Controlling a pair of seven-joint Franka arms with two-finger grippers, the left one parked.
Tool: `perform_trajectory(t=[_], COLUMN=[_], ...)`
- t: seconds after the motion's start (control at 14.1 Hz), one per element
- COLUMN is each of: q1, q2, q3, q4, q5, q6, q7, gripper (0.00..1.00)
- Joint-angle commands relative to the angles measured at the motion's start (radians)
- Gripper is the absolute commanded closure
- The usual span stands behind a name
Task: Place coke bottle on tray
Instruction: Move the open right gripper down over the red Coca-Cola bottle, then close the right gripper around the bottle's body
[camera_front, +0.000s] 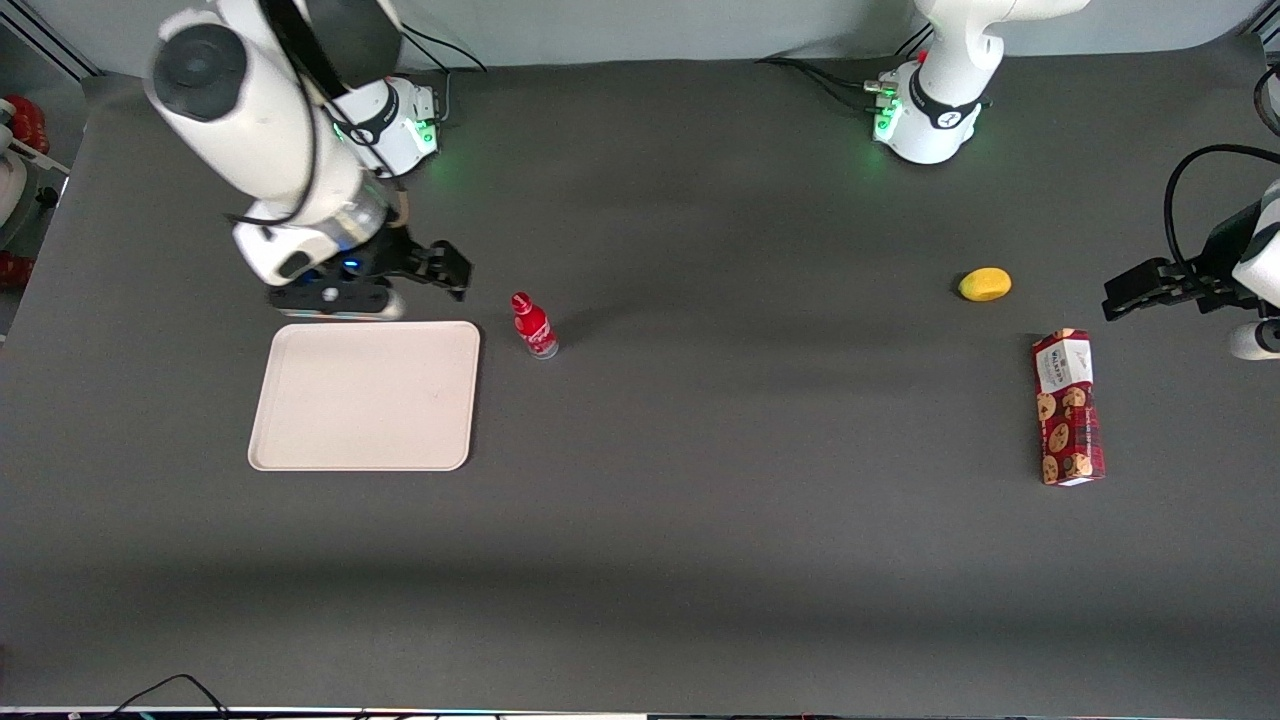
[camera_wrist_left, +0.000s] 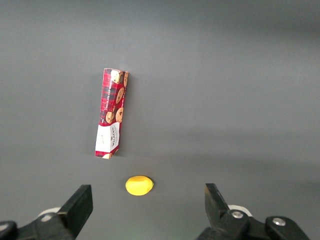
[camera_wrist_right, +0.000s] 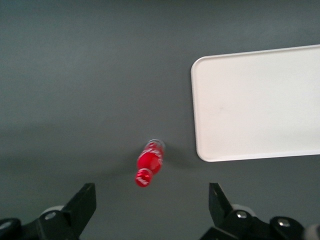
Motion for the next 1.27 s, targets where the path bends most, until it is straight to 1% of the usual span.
perform_trajectory(t=[0.0,0.14,0.28,0.35,0.57,0.85,0.99,1.06,1.2], q1=[-0.004,-0.003,-0.003,-0.003,-0.003,-0.003,-0.003,-0.003,-0.003], q2=[0.03,0.038,0.056,0.064,0.067,0.104,0.122,0.141,0.162], q3=[0.059,0.096,0.126,0.136,0.14,0.14,0.14,0.142,0.142], q4=[-0.083,-0.155,-0.218,-0.256,-0.344,-0.355,-0.379,-0.384,-0.384], q5=[-0.029,-0.058,-0.115,-0.129,-0.134,-0.143,-0.201,-0.219,-0.221], q6=[0.118,0.192,0.244,0.284,0.382,0.411,0.439,0.453,0.457], q7=[0.064,0.087,0.136,0.147,0.151,0.16,0.205,0.219,0.236], gripper=[0.0,0.0,0.0,0.0,0.0,0.0,0.0,0.0,0.0])
